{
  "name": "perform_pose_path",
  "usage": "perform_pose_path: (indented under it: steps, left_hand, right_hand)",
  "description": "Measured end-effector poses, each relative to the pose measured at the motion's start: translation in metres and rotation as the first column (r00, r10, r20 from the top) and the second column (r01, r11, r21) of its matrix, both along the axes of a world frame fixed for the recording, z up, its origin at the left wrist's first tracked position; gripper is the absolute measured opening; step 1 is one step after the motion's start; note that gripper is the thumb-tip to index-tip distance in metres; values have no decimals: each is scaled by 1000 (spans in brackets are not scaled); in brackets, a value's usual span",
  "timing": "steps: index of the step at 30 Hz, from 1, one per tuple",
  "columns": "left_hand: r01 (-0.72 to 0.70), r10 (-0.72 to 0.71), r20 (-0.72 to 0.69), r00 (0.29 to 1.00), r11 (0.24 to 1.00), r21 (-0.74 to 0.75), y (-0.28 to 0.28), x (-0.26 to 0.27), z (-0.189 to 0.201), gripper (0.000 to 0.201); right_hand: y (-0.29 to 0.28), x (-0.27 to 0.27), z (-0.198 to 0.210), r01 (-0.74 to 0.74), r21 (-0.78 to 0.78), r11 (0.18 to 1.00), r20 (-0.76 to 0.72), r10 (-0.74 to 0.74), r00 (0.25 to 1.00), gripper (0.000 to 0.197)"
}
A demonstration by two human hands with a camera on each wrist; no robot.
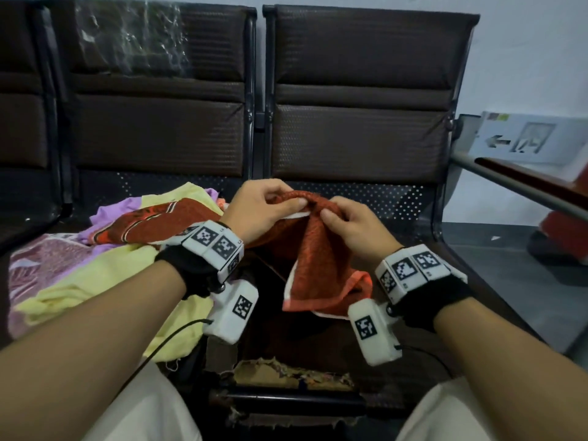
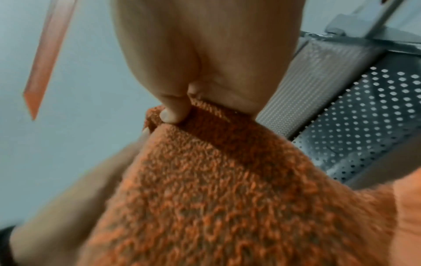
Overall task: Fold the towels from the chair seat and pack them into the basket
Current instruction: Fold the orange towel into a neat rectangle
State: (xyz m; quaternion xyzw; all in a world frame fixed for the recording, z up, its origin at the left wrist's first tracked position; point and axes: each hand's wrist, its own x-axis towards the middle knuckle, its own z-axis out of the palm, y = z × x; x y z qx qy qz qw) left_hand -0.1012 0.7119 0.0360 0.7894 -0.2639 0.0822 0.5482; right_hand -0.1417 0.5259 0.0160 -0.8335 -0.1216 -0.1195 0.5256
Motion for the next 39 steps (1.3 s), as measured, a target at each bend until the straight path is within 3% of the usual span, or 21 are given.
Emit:
perform_pose_path:
  steps: [2, 6, 8, 11, 14, 17, 19, 21, 23, 25, 28, 30, 32, 34, 36, 39]
  left_hand:
    - [23, -23, 0, 1000, 999, -30, 7, 1, -8, 13]
    - [-38, 10, 114, 993, 970, 240, 25, 8, -26, 8]
    - [-122, 50, 185, 982, 908, 400, 38, 14, -31, 11]
    - [-208, 181, 105, 978, 791, 576, 58, 22, -35, 28]
    - [-243, 298, -3, 955, 783, 573, 63, 19, -33, 41]
    - [-254, 293, -15, 956, 854, 454, 49, 13, -22, 37]
    - [-218, 242, -43, 969, 926, 308, 33, 7, -11, 39]
    - [-134, 148, -103, 984, 983, 125, 16, -2, 0, 42]
    - [-64, 54, -189, 981, 997, -49, 4, -9, 4, 38]
    - [-50, 30, -235, 972, 996, -80, 0, -8, 0, 32]
    - [-79, 63, -352, 934, 996, -30, 0, -2, -19, 21]
    - [-28, 31, -441, 897, 1000, 12, 1, 0, -32, 22]
    - [72, -29, -485, 874, 995, 70, 0, 2, -44, 30]
    - [173, -64, -496, 866, 969, 178, 0, 1, -50, 33]
    - [285, -81, -492, 867, 890, 356, 3, 1, -56, 29]
    - [417, -102, -489, 866, 688, 594, 11, 0, -66, 9]
  right_hand:
    - [-4, -1, 1, 1, 206, 979, -16, 2, 1000, 24]
    - [-10, -2, 4, 95, 347, 933, -44, -85, 995, 25]
    - [-17, -2, 8, 168, 453, 876, -75, -150, 986, 25]
    - [-31, -4, 12, 272, 628, 729, -172, -211, 962, 30]
    - [-37, -7, 6, 393, 549, 738, -263, -294, 919, 25]
    - [-26, -17, 1, 283, 531, 799, -286, -145, 947, 27]
    - [-20, -21, 1, 207, 417, 885, -241, -112, 964, 31]
    - [-18, -19, 1, 270, 312, 911, -232, -203, 951, 43]
    - [-16, -17, 2, 314, 250, 916, -218, -263, 940, 41]
    - [-16, -18, 0, 211, 202, 956, -199, -171, 965, 37]
    - [-21, -18, -12, 43, 62, 997, -267, -25, 963, 49]
    - [-29, -16, -21, 87, -208, 974, -344, -155, 926, 46]
    - [-38, -16, -29, 72, -552, 831, -353, -311, 883, 47]
    - [-43, -18, -32, 0, -680, 733, -367, -340, 866, 51]
    - [-47, -18, -30, -2, -704, 710, -375, -369, 850, 52]
    - [-54, -19, -25, 48, -711, 702, -375, -435, 819, 50]
